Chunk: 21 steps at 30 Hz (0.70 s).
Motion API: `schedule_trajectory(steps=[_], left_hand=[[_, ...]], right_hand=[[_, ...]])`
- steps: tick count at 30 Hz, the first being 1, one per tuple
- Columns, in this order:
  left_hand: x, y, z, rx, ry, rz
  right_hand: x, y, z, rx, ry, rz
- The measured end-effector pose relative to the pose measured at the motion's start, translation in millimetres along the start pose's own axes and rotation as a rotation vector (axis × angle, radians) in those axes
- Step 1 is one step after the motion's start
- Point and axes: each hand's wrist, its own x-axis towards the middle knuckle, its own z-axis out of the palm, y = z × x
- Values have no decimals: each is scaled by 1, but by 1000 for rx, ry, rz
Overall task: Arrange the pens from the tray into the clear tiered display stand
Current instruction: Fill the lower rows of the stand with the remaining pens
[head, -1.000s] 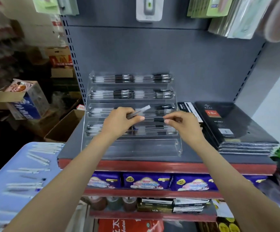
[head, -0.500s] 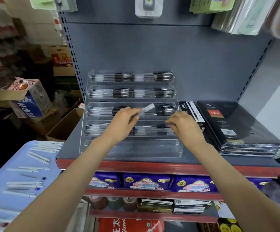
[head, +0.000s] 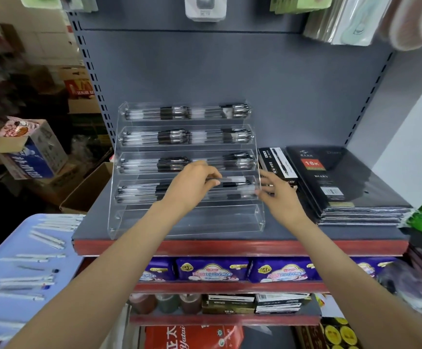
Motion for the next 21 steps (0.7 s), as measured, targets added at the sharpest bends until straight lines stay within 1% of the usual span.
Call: schedule_trajectory(steps=[3, 6, 10, 15, 21], left_hand=[[8, 8, 7, 82, -56, -20], [13, 12, 13, 115, -104, -41], [10, 6, 14, 103, -108, -15], [4, -3, 16, 92, -206, 56], [6, -2, 20, 93, -206, 66]], right_hand=[[-2, 0, 0, -8, -1, -16], [-2, 1, 0, -30, 4, -21], [1, 4, 1, -38, 8, -8], [1, 8, 2, -28, 27, 2], [1, 7, 4, -7, 37, 14]])
